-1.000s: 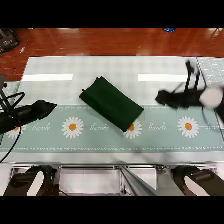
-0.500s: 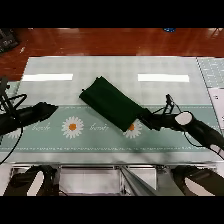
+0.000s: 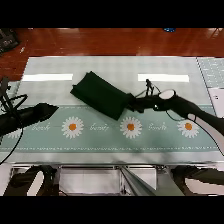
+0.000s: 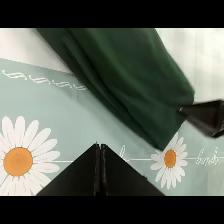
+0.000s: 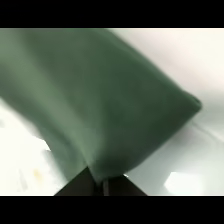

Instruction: Fold the shirts.

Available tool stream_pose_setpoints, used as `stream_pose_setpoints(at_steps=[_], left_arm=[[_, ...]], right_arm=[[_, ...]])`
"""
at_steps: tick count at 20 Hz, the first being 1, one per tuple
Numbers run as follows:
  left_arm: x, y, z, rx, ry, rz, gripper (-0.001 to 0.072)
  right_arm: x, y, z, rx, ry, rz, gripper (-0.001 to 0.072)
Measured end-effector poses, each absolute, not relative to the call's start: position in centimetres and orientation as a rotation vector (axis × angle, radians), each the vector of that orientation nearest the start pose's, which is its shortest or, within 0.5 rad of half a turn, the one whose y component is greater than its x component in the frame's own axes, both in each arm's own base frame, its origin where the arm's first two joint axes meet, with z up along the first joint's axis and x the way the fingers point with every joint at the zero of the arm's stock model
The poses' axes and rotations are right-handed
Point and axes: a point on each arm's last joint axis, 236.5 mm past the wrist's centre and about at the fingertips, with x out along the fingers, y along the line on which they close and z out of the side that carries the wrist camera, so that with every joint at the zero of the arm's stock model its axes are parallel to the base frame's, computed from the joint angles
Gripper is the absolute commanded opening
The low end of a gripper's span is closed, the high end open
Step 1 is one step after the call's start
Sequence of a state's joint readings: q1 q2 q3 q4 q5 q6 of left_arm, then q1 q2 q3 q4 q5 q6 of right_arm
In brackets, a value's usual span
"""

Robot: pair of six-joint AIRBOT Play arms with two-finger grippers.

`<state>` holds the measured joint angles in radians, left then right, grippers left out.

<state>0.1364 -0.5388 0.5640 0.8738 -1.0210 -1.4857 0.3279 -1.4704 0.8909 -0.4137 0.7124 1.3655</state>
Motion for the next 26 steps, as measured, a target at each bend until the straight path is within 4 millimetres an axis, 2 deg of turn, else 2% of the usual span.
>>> stream_pose_setpoints(at_steps=[2,5,8,12,16,20,23,26], left_arm=[[27.0,-9.4,7.2,-0.611,0.891,-0.278,0.0018],[27.4,-9.1,7.2,-0.615,0.88,-0.269,0.0018],[27.7,-9.0,6.9,-0.618,0.881,-0.262,0.0018],[27.7,-9.1,6.7,-0.608,0.892,-0.268,0.0018],[27.3,-9.3,6.5,-0.591,0.909,-0.285,0.0018],[27.1,-9.4,6.4,-0.587,0.916,-0.289,0.0018],[27.1,-9.4,6.3,-0.579,0.916,-0.294,0.0018],[27.1,-9.5,6.5,-0.578,0.913,-0.303,0.0018]], right_arm=[[39.9,28.3,-0.4,0.801,1.18,0.546,0.002],[44.9,27.3,7.9,0.714,1.028,0.607,0.002],[48.0,23.6,15.4,0.633,0.915,0.599,0.002],[48.7,16.9,21.4,0.575,0.861,0.525,0.002],[47.5,9.0,24.2,0.579,0.849,0.402,0.002],[44.5,1.4,25.3,0.597,0.865,0.248,0.0019],[41.0,-3.8,25.2,0.576,0.909,0.084,0.0019],[36.1,-8.0,23.7,0.551,0.999,-0.109,0.002]])
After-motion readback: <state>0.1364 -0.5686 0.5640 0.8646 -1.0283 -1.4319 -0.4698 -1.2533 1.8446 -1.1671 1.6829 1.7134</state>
